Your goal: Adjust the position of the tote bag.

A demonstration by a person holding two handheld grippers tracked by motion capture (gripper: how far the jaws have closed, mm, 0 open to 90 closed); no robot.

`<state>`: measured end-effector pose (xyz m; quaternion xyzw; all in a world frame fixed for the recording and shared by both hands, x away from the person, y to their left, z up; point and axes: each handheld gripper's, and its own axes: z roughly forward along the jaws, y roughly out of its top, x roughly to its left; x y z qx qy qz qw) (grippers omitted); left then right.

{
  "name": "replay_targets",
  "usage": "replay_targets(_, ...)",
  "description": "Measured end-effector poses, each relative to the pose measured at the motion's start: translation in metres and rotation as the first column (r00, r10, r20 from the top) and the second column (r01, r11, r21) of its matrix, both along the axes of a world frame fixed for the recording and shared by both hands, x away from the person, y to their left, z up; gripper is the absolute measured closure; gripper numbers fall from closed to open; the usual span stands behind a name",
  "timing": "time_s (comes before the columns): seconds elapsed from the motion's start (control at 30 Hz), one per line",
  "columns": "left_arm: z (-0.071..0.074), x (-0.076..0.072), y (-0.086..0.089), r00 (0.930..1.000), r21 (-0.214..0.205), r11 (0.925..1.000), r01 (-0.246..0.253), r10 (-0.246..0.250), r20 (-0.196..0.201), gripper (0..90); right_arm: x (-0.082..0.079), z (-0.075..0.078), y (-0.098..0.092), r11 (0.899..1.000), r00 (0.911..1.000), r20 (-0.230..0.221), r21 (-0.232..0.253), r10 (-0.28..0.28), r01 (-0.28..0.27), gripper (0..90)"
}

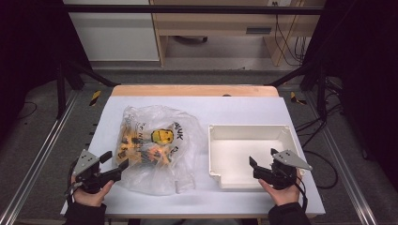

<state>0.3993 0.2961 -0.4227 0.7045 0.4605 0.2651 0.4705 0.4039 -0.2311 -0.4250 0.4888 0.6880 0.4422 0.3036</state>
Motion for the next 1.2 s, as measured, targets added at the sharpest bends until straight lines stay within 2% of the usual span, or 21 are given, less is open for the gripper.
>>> replay_targets(0.17, 0.001, 0.002, -0.005, 1.0000, 0.000, 1.0000, 0.001, -0.001, 0.004, 27.4, -0.004, 0.004, 0.003, 1.000, 0.9995, 0.027, -0.001, 0.020, -0.020, 19.2)
replay_targets(0.37, 0.001, 0.001, -0.008, 0.9999, 0.003, 1.0000, 0.000, 0.000, 0.013, 27.8, -0.006, 0.009, 0.008, 0.999, 0.9989, 0.024, 0.022, 0.041, -0.041, 22.0)
replay_targets(0.53, 0.001, 0.002, -0.009, 0.9998, -0.007, 1.0000, -0.007, 0.007, 0.017, 28.1, -0.009, 0.016, 0.015, 0.999, 0.9979, 0.040, 0.009, 0.050, -0.050, 25.0)
replay_targets(0.63, 0.002, 0.003, -0.011, 0.9998, -0.004, 1.0000, -0.005, 0.005, 0.017, 28.1, -0.011, 0.021, 0.021, 0.996, 0.9962, 0.036, 0.037, 0.079, -0.081, 26.6)
replay_targets(0.87, 0.002, 0.002, -0.013, 0.9998, 0.004, 1.0000, -0.006, 0.006, 0.019, 27.9, -0.015, 0.035, 0.036, 0.989, 0.9904, 0.044, 0.060, 0.131, -0.133, 28.7)
replay_targets(1.0, 0.002, 0.001, -0.013, 0.9997, 0.005, 1.0000, -0.007, 0.007, 0.025, 27.9, -0.014, 0.043, 0.047, 0.983, 0.9845, 0.057, 0.073, 0.166, -0.170, 30.5)
replay_targets(1.2, 0.003, 0.000, -0.011, 0.9995, 0.005, 0.9999, -0.011, 0.011, 0.029, 28.3, -0.010, 0.051, 0.080, 0.965, 0.9671, 0.054, 0.078, 0.249, -0.252, 33.1)
